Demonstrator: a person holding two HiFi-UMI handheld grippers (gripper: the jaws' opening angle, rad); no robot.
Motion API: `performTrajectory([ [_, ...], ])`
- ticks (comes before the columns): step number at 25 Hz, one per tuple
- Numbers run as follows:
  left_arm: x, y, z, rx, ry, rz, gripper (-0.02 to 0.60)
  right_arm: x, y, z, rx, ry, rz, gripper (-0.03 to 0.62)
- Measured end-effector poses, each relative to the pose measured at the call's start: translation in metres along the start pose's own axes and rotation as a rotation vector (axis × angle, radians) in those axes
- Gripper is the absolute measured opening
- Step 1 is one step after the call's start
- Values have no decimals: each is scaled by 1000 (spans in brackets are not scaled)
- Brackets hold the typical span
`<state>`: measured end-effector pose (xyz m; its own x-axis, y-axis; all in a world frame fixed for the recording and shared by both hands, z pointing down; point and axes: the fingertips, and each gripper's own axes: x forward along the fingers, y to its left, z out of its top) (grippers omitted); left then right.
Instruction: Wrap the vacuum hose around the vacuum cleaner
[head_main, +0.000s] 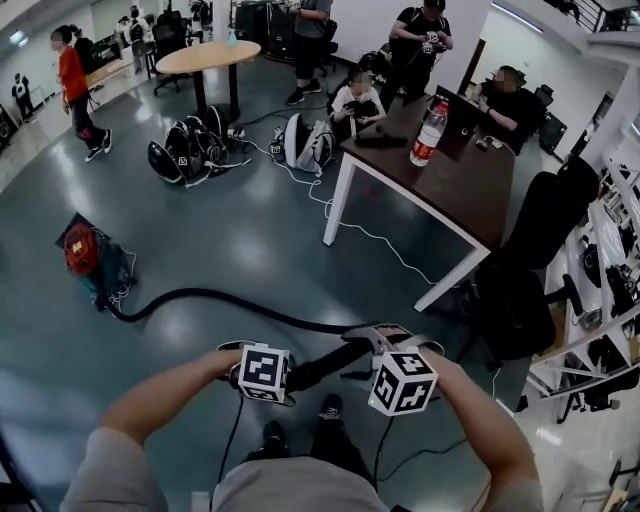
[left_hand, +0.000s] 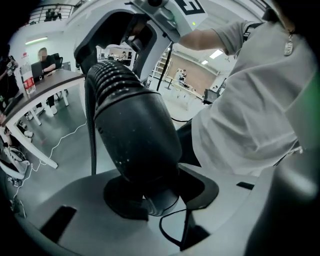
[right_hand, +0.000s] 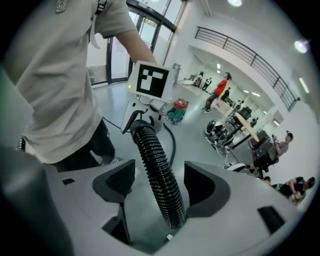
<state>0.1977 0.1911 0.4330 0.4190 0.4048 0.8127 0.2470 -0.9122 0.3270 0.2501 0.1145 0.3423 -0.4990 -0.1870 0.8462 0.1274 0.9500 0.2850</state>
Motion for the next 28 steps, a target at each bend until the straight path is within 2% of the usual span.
performTrajectory([
  [2, 1, 12, 7, -12, 19, -7, 163, 11, 0, -13, -54, 17, 83, 290],
  [5, 1, 30, 24, -27, 46, -5, 164, 25, -6, -34, -133, 25, 162, 288],
  [10, -5, 77, 51, -48, 92, 46, 164, 38, -23, -62, -238, 16, 299, 281],
  [11, -6, 86, 55, -51, 104, 61, 164, 38, -29, -66, -247, 5, 298, 168],
  [12, -6, 94, 57, -55, 112, 77, 164, 38, -36, -69, -250, -11, 291, 109],
  [13, -6, 102, 60, -60, 112, 100, 163, 37, -41, -71, -246, -30, 284, 108],
  [15, -9, 118, 67, -72, 96, 167, 163, 35, -50, -76, -219, -64, 274, 104],
  [18, -16, 145, 66, -141, 90, 280, 163, 31, -68, -89, -122, -99, 268, 101],
  [22, -42, 183, 63, -226, -5, 467, 164, 28, -92, -103, 53, -140, 254, 101],
  [28, -61, 208, 39, -315, -99, 566, 190, 17, -119, -107, 227, -162, 236, 101],
])
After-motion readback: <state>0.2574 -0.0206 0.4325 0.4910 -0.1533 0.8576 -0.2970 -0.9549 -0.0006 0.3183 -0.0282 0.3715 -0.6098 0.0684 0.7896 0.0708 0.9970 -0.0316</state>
